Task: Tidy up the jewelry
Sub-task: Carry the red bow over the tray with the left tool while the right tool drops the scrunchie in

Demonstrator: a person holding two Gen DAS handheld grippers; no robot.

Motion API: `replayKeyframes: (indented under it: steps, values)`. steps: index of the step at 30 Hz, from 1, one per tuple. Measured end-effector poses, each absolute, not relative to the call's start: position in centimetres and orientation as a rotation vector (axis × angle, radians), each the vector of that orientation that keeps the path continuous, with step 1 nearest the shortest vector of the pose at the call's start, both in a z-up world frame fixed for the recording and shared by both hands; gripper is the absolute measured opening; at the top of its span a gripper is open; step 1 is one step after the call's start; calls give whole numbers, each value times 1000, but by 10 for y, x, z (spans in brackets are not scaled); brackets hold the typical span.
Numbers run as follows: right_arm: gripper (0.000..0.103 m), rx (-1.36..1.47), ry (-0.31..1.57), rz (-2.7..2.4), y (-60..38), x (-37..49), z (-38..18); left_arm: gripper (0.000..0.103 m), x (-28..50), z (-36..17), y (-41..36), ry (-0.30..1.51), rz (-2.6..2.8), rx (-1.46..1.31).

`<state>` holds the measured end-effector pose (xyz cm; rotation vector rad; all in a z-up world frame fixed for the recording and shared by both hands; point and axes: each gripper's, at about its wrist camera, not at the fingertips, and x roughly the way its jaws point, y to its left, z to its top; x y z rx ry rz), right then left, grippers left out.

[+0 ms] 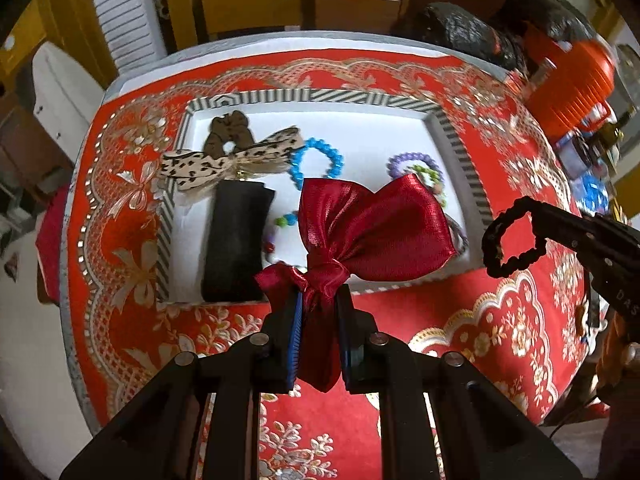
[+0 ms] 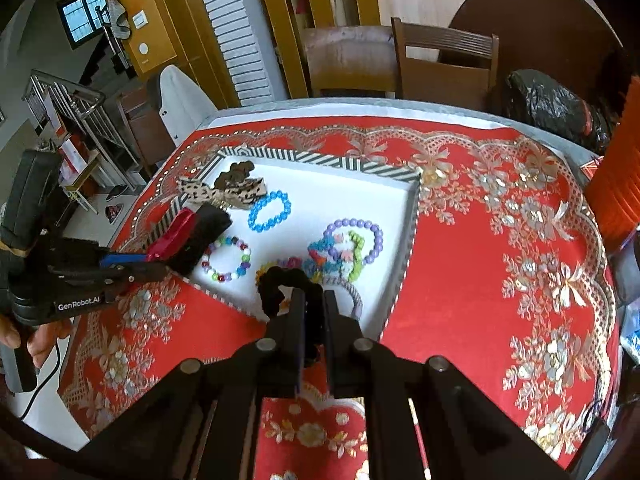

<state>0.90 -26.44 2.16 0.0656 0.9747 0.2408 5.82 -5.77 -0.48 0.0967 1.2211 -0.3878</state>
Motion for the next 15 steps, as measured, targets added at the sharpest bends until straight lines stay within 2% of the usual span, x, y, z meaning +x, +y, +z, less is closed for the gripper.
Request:
replayKeyframes:
  steps: [7,15]
  values:
    - [8,63,979,237,-256,55,17,0,88,-15,-52,1253,-364,54]
    - [8,92,1023,205,-252,131,-10,0,107,-31,-85,1274,-397,69]
